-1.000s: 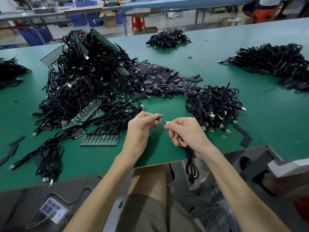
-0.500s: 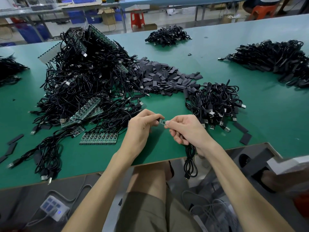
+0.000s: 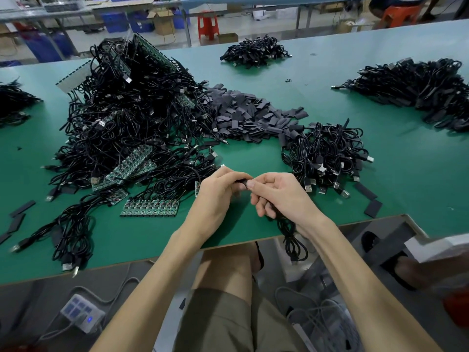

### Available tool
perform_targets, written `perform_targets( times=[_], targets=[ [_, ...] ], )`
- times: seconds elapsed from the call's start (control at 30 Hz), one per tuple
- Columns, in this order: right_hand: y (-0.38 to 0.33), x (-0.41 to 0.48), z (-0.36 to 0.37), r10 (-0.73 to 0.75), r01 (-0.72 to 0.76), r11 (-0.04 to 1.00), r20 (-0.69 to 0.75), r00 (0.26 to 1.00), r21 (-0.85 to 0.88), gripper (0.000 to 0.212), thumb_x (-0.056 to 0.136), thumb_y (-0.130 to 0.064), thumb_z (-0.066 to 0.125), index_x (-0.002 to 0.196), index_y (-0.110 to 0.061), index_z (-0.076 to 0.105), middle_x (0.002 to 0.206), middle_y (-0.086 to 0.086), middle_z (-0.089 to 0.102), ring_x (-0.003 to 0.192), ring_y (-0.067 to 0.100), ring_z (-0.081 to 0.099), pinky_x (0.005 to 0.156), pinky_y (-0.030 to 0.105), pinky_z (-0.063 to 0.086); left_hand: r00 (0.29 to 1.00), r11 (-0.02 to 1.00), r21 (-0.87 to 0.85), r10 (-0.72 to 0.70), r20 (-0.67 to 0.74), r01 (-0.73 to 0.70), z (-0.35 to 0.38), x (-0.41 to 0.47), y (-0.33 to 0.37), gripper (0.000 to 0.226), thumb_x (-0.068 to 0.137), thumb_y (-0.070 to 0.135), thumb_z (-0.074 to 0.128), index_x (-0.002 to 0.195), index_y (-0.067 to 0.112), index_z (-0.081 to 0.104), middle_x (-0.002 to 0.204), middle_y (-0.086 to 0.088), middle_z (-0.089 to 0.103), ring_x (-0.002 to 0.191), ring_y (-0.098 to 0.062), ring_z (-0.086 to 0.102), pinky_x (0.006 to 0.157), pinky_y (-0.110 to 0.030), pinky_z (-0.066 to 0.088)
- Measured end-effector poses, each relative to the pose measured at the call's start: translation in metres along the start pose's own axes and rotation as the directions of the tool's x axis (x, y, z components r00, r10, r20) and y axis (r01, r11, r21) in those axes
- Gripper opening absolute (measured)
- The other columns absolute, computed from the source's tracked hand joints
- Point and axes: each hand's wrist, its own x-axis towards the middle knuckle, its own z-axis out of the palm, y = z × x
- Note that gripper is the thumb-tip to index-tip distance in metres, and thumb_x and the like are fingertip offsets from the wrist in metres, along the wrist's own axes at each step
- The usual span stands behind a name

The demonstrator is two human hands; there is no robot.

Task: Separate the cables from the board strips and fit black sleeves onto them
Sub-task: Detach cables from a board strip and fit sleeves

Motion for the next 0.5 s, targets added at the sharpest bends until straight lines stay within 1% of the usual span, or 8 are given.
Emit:
perform_targets(
  times=[0.07,0.13,0.2,0.27,0.4,0.5],
  targets=[
    [0.0003,-0.0003,0.0000,-0.004,0.003,1.000,0.023,1.000,0.016,0.017,0.101,-0.018,0.066,0.097,-0.002,0.070,0.072,0.008,0.071,0.051,0.016,0.060,0.043,0.019,0.043,1.000,1.000,0.021,0.005,-0.026,-0.005,0.0000,0.0001,-0.0024,0.026,0.093,-0.013,0.060,0.107,0.002,0.075,0.088,-0.006,0.058,0.069,-0.008,0.056,0.064,-0.010,0.041],
    [0.0009,-0.0004,-0.0009,0.004,-0.004,1.000,0.024,1.000,0.030,0.012,0.100,-0.013,0.065,0.099,-0.001,0.069,0.075,0.009,0.072,0.055,0.017,0.062,0.046,0.020,0.045,0.999,0.998,0.056,0.025,-0.034,-0.023,0.0000,-0.0006,-0.0021,0.025,0.093,-0.014,0.060,0.106,0.001,0.075,0.087,-0.008,0.058,0.067,-0.012,0.055,0.063,-0.011,0.041],
    [0.0010,-0.0001,-0.0018,0.013,-0.013,0.999,0.005,1.000,0.050,0.010,0.100,-0.009,0.065,0.100,0.001,0.067,0.076,0.011,0.073,0.054,0.016,0.062,0.047,0.020,0.046,0.998,0.998,0.063,0.025,-0.054,-0.022,-0.0003,-0.0007,-0.0023,0.025,0.093,-0.014,0.060,0.105,0.000,0.075,0.087,-0.008,0.057,0.067,-0.010,0.053,0.064,-0.017,0.043],
    [0.0013,0.0004,-0.0024,0.011,-0.010,0.999,-0.014,1.000,0.051,0.011,0.100,-0.009,0.065,0.098,0.001,0.067,0.075,0.011,0.073,0.052,0.015,0.061,0.047,0.019,0.045,0.998,0.998,0.067,0.022,-0.061,-0.018,-0.0006,-0.0001,-0.0015,0.025,0.092,-0.014,0.060,0.105,0.000,0.076,0.087,-0.010,0.057,0.068,-0.007,0.052,0.065,-0.020,0.044],
    [0.0036,0.0001,-0.0046,0.009,-0.008,1.000,-0.014,1.000,0.008,0.013,0.099,-0.011,0.066,0.092,-0.001,0.070,0.071,0.011,0.072,0.047,0.013,0.051,0.045,0.017,0.040,1.000,0.999,0.046,0.016,-0.010,-0.015,-0.0002,0.0001,0.0003,0.026,0.092,-0.015,0.060,0.108,-0.001,0.075,0.090,-0.017,0.060,0.069,-0.010,0.051,0.067,-0.024,0.047],
    [0.0048,-0.0002,-0.0071,0.019,-0.019,1.000,0.015,1.000,-0.007,0.015,0.099,-0.012,0.067,0.091,0.001,0.070,0.070,0.012,0.071,0.044,0.013,0.047,0.044,0.018,0.038,0.999,0.999,0.036,0.033,0.039,-0.035,0.0006,-0.0016,0.0026,0.028,0.091,-0.017,0.060,0.111,-0.003,0.074,0.092,-0.018,0.060,0.073,-0.001,0.050,0.068,-0.012,0.043]
  ],
)
